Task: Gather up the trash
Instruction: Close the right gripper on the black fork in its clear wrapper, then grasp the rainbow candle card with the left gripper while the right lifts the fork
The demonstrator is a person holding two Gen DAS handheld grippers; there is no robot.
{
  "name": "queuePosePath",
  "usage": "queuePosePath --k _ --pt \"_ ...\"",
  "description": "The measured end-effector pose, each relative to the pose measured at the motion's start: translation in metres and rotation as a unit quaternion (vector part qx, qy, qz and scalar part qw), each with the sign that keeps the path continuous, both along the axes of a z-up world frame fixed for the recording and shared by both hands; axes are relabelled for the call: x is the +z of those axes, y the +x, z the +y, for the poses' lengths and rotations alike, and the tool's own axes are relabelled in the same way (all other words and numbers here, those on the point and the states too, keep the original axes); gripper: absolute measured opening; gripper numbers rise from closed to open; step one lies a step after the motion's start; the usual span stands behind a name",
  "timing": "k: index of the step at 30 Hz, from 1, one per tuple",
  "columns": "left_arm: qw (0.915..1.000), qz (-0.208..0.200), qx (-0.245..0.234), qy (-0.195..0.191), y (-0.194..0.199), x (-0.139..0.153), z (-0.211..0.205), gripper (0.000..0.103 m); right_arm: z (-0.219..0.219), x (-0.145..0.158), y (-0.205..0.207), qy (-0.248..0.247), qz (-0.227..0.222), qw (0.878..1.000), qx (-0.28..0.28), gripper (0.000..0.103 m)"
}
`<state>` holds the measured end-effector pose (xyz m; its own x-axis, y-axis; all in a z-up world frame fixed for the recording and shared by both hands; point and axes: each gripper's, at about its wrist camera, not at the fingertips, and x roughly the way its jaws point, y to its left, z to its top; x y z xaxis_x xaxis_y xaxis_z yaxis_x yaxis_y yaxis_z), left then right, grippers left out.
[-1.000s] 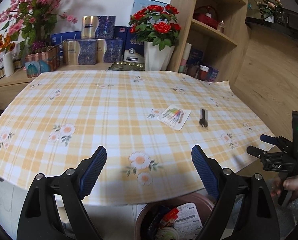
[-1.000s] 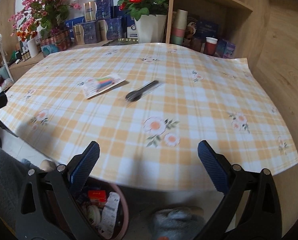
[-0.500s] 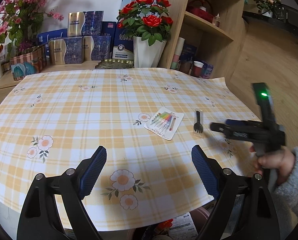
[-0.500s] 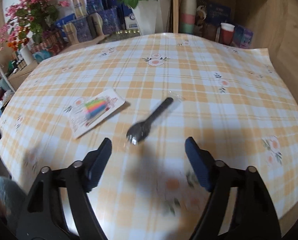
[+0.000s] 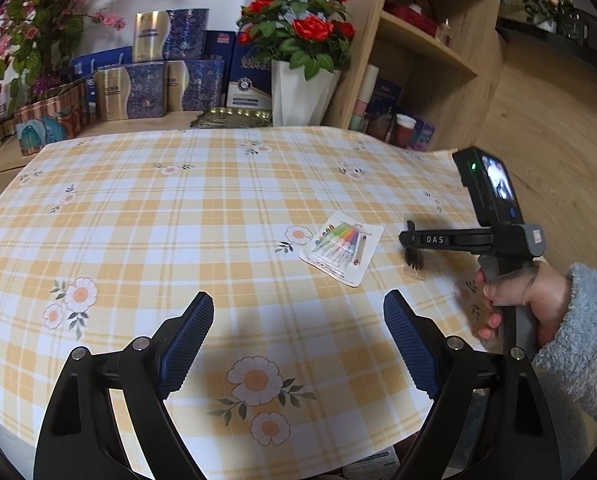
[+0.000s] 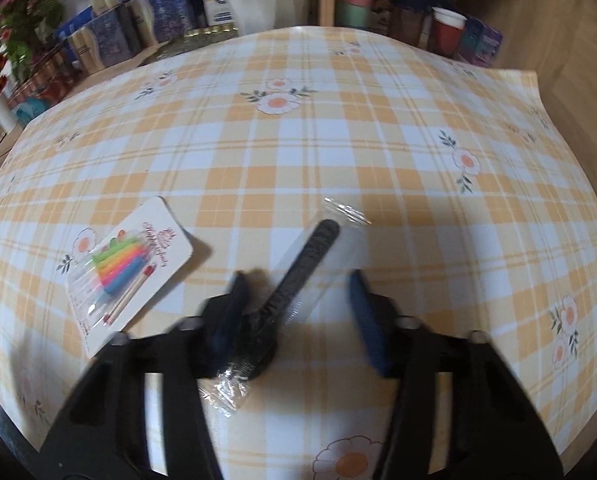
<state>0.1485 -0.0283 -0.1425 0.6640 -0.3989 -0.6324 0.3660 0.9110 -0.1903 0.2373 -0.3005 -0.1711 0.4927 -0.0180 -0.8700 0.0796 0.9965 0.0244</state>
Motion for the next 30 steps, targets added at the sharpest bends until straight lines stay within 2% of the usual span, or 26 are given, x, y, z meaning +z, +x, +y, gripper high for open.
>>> queuePosePath --k 1,3,8,16,19,23,25,30 --pt "0.9999 0.007 -0.007 0.005 0.005 -0.002 -0.005 0.085 0.001 0.001 0.000 -0.003 0.000 1.000 0.005 0.019" --pt "0.9996 0.018 -0.020 0.009 0.012 -0.006 -0.014 0.085 0.004 0.004 -0.001 -0.012 -0.005 1.000 0.012 0.015" --pt "0.9963 0.046 -0.069 0.024 0.040 -0.015 -0.046 0.085 -0.006 0.016 -0.018 0.018 -0.038 0.999 0.011 0.014" --pt "0.9885 0.057 -0.121 0.071 0.086 -0.025 -0.095 0.085 -0.034 0.035 -0.057 0.071 -0.077 0.994 -0.010 0.014" --pt "0.9813 0.051 -0.146 0.115 0.099 -0.033 -0.117 0.085 -0.041 0.035 -0.070 0.082 -0.080 0.993 -0.015 0.014" --pt "0.9724 0.062 -0.146 0.171 0.114 -0.051 -0.137 0.085 -0.047 0.036 -0.081 0.085 -0.086 0.993 -0.016 0.014" --pt "0.9707 0.081 -0.143 0.175 0.122 -0.059 -0.141 0.087 -0.049 0.036 -0.084 0.090 -0.088 0.992 -0.015 0.014" --pt "0.9703 0.094 -0.141 0.172 0.131 -0.060 -0.145 0.087 -0.050 0.039 -0.086 0.088 -0.093 0.992 -0.012 0.014"
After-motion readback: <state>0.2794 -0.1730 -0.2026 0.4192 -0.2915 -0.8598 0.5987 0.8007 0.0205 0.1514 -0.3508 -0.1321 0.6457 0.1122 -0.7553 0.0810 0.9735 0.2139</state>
